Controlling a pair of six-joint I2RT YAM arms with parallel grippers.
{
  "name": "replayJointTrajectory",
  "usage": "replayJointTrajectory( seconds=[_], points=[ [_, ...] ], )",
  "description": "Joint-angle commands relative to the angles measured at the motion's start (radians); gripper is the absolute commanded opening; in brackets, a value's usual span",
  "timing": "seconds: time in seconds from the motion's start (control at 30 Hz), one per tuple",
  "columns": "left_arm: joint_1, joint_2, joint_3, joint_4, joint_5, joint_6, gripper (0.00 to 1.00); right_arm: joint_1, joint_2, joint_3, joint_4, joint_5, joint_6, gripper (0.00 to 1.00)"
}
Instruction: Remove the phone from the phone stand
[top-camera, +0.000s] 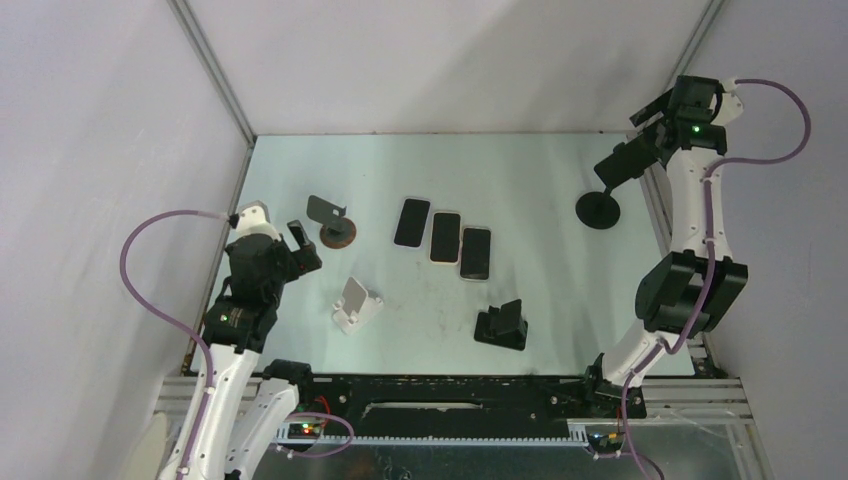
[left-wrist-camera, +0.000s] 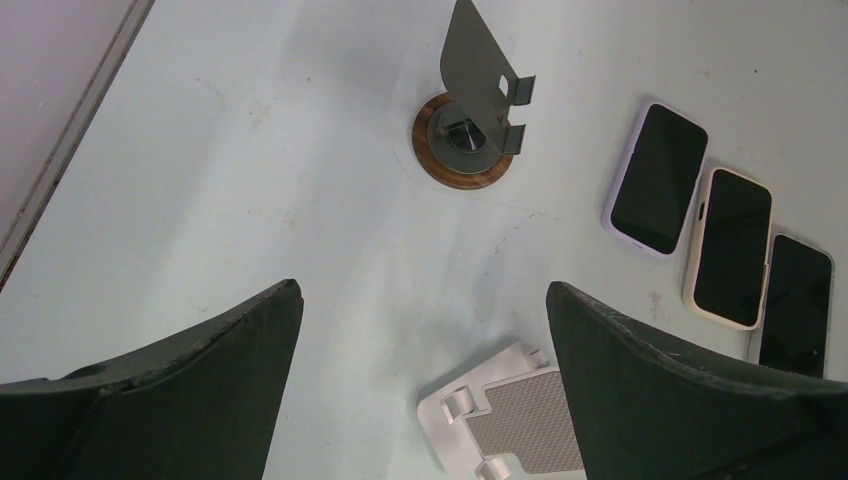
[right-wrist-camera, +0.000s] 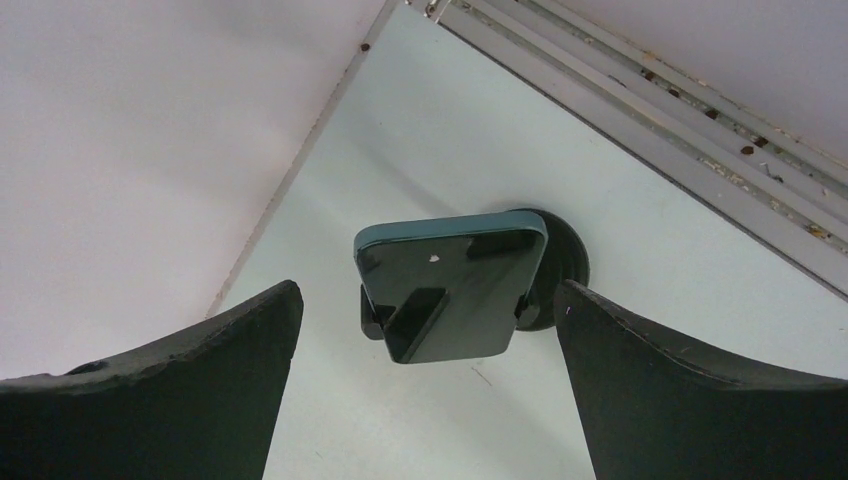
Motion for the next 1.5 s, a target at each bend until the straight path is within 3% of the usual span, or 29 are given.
replayJointTrajectory(
  seconds=[0.0, 0.23, 0.4, 0.73, 0.93, 1.47],
  points=[
    [0.006, -0.014, 0.003, 0.025, 0.0, 0.025, 1.0, 0.023, 0.05, 0.073, 0.016, 0.058, 0.019, 0.99],
    [0.006, -0.02, 0.003, 0.026, -0.008, 0.026, 1.0, 0.063, 0.125, 0.168, -0.033, 0.127, 0.01, 0.95],
    [0.006, -0.021, 0.001, 0.025, -0.008, 0.026, 1.0, 0.091, 0.143, 0.178, -0.043, 0.183, -0.003, 0.88],
    [0.005, -0.025, 0.0, 0.025, -0.004, 0.026, 1.0, 0.103, 0.171, 0.175, -0.056, 0.225, -0.014, 0.82],
    [0.006, -0.023, 0.001, 0.026, -0.001, 0.026, 1.0, 0.085, 0.126, 0.101, -0.054, 0.194, 0.0, 0.89],
    [0.006, -0.018, 0.0, 0.027, 0.001, 0.026, 1.0, 0.043, 0.046, -0.047, 0.136, 0.106, -0.076, 0.9]
  ],
)
